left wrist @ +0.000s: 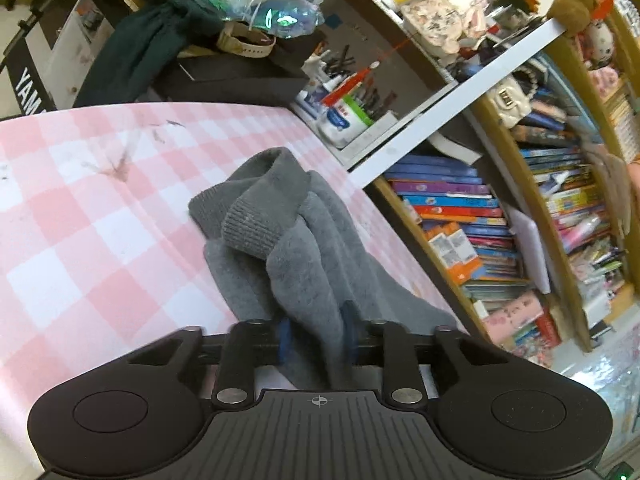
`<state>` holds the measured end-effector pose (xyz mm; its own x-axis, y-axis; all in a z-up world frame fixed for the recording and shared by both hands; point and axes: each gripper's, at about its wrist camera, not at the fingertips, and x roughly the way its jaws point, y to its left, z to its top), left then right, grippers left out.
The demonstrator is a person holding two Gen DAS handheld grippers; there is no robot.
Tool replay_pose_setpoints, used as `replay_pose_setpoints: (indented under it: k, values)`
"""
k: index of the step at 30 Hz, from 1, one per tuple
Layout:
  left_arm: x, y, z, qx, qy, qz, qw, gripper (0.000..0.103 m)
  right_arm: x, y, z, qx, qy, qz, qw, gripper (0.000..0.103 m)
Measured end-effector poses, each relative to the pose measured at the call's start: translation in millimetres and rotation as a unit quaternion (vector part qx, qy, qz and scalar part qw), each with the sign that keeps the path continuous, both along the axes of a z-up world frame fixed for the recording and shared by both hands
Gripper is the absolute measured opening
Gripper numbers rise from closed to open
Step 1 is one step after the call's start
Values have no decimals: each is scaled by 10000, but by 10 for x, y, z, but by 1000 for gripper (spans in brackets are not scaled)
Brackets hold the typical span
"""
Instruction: Fold clothes
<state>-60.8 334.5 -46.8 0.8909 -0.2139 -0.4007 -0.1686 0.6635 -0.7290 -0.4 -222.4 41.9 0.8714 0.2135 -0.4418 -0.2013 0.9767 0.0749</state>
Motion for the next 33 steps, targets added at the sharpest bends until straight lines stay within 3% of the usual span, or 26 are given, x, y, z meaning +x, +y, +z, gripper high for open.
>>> replay_pose_setpoints:
  k: [2, 5, 7, 8, 12, 14, 16, 21, 33]
  values:
    - [10, -62, 111, 194, -226, 6, 9996, 6, 85, 161, -61, -405, 124, 236, 9988, 17]
    - [-113, -178, 401, 699, -852, -19, 9939, 6, 200, 314, -191, -923, 379, 244, 9947, 15]
    - [-179, -164, 451, 707, -874, -61, 9936, 6, 218, 308, -294, -1017, 568, 276, 9928, 14]
    - [-199, -146, 444, 707, -802, -62, 9943, 6, 226, 303, -342, -1057, 655, 291, 9918, 14]
    - [-165, -5, 129, 517, 190, 103, 9984, 14, 200, 229, -380, -841, 646, 320, 9938, 14]
    - [-221, -2, 93, 479, 218, 142, 9985, 19, 204, 229, -380, -856, 641, 351, 9936, 14]
    - [-309, -22, 140, 736, 209, 257, 9967, 35, 201, 238, -382, -890, 626, 375, 9934, 14]
    - [-442, -34, 205, 1238, 363, 533, 9902, 51, 180, 233, -398, -884, 555, 388, 9938, 14]
    - [-236, -116, 215, 1658, 677, 877, 9799, 53, 152, 196, -403, -802, 527, 474, 9943, 15]
